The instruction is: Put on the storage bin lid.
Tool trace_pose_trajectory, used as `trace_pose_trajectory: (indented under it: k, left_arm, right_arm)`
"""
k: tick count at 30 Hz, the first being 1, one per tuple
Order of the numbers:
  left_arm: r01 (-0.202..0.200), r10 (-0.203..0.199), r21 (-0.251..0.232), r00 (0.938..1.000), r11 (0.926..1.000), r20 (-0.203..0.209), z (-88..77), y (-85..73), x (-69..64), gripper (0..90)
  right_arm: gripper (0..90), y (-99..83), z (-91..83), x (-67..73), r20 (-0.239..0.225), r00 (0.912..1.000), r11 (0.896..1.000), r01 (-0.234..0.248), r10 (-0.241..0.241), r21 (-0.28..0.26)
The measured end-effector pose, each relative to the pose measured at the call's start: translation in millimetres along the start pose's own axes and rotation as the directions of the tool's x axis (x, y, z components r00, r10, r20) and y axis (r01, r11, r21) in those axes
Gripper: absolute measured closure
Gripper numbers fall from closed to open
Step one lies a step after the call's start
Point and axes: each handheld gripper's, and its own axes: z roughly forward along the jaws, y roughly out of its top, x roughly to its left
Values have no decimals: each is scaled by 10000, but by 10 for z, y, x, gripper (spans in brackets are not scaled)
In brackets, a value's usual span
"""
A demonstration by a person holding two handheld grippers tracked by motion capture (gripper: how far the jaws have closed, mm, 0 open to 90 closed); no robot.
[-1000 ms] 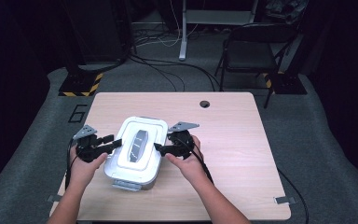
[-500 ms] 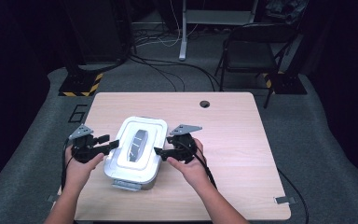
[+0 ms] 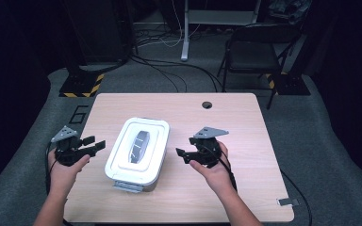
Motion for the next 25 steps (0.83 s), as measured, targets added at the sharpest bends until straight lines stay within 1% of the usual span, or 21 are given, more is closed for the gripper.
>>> trace_pose_trajectory:
  k: [5,7,10,12,15,16,19,21,23,25]
  left_arm:
    - [62,-61,74,9999,10000,-157,-34,-106,95,427]
    - [51,-49,126,9998,9999,-191,-36,-151,119,427]
    - [-42,48,222,9997,9997,-258,-21,-219,154,428]
    - [-27,36,260,9994,9997,-359,-3,-265,169,428]
    - [-10,21,280,9992,9996,-407,20,-331,196,427]
    - [1,9,231,9992,9997,-409,34,-354,205,424]
    - [21,-11,265,9993,9996,-386,65,-403,231,415]
    - [55,-47,202,9992,9998,-391,88,-430,239,412]
    - [-72,79,172,9992,9998,-394,109,-466,246,406]
    - [-116,123,179,9992,9998,-390,121,-508,264,398]
  right_arm:
    - [332,-119,-145,-133,376,9991,9998,-191,194,-78]
    - [330,-157,-182,-169,418,9987,9996,-283,286,-79]
    - [326,-226,-227,-209,592,9979,9996,-255,261,-99]
    - [326,-293,-248,-236,734,9970,9997,-226,229,-41]
    - [324,-382,-251,-272,843,9962,9998,-200,198,16]
    - [324,-409,-248,-280,861,9960,9997,-257,254,31]
    - [318,-479,-240,-307,876,9958,9996,-277,273,29]
    - [313,-516,-225,-320,875,9959,9997,-252,249,26]
    - [300,-568,-202,-336,993,9949,9998,-177,168,85]
    - [282,-615,-190,-362,1132,9935,9997,-164,143,180]
